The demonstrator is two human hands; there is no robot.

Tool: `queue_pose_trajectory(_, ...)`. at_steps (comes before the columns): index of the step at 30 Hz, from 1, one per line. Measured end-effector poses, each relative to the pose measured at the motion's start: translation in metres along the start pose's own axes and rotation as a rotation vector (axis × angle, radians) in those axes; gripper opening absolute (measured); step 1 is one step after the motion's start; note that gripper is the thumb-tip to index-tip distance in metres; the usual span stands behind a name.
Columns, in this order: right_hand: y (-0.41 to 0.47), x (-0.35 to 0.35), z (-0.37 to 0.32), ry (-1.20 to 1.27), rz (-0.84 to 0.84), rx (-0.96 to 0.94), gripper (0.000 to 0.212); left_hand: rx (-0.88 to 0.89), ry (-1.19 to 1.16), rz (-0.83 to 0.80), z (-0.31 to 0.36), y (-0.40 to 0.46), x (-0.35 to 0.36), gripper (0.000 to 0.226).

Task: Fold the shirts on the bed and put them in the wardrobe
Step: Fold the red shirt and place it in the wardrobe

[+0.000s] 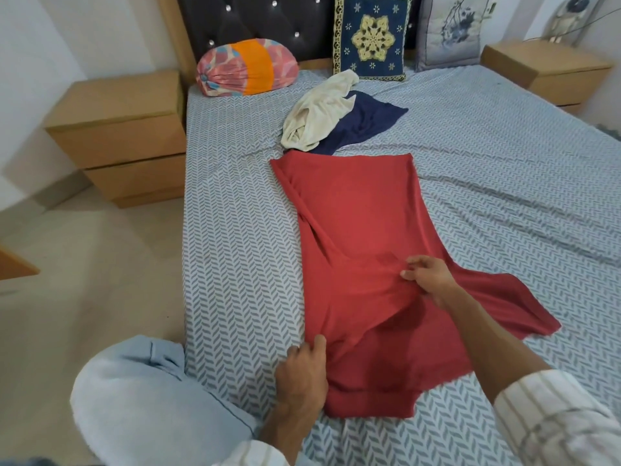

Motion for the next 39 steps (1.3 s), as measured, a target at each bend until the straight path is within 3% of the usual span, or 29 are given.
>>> queue_pose_trajectory(4,0.003,0.008,-0.002,-0.565,0.127,-0.101,0.034,0.034,-0.084,0.001,-0.003,0.007,0.008,0.047)
queue_pose_trajectory(6,-0.004,0.025,-0.018,-0.861,0.234,-0.258,0.041,0.009,-0.181,-0.033,-0.004,0.009,0.002,0.041)
queue_pose_trajectory(8,-0.009,0.053,-0.035,-0.970,0.280,-0.503,0.041,-0.021,-0.311,-0.013,-0.011,0.016,0.000,0.030)
queue_pose_trajectory(10,-0.003,0.082,-0.047,-0.976,0.204,-0.686,0.033,-0.025,-0.446,0.058,-0.016,0.030,-0.001,0.025)
queue_pose_trajectory(14,0.030,0.124,-0.051,-0.960,0.009,-0.676,0.034,-0.071,-0.617,0.198,-0.035,0.092,-0.012,0.011)
queue_pose_trajectory(19,0.053,0.142,-0.030,-0.859,0.166,-0.810,0.028,-0.274,-0.806,0.207,-0.057,0.215,-0.044,0.013)
queue_pose_trajectory(23,0.059,0.145,-0.027,-0.847,0.228,-0.875,0.024,-0.430,-0.794,0.235,-0.069,0.316,-0.072,0.027)
queue_pose_trajectory(30,0.067,0.149,-0.022,-0.791,0.238,-0.904,0.021,-0.546,-0.714,0.290,-0.093,0.471,-0.122,0.050)
queue_pose_trajectory(36,0.068,0.149,-0.022,-0.771,0.218,-0.901,0.019,-0.637,-0.641,0.420,-0.104,0.518,-0.150,0.047)
queue_pose_trajectory(39,0.070,0.149,-0.021,-0.760,0.203,-0.899,0.019,-0.586,-0.579,0.567,-0.100,0.524,-0.168,0.041)
Point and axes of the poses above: each hand's wrist, its own y-axis towards the middle knuckle, its own x-axis out of the palm, z = x × y, the point moved 3 cm from there along y, towards the middle knuckle
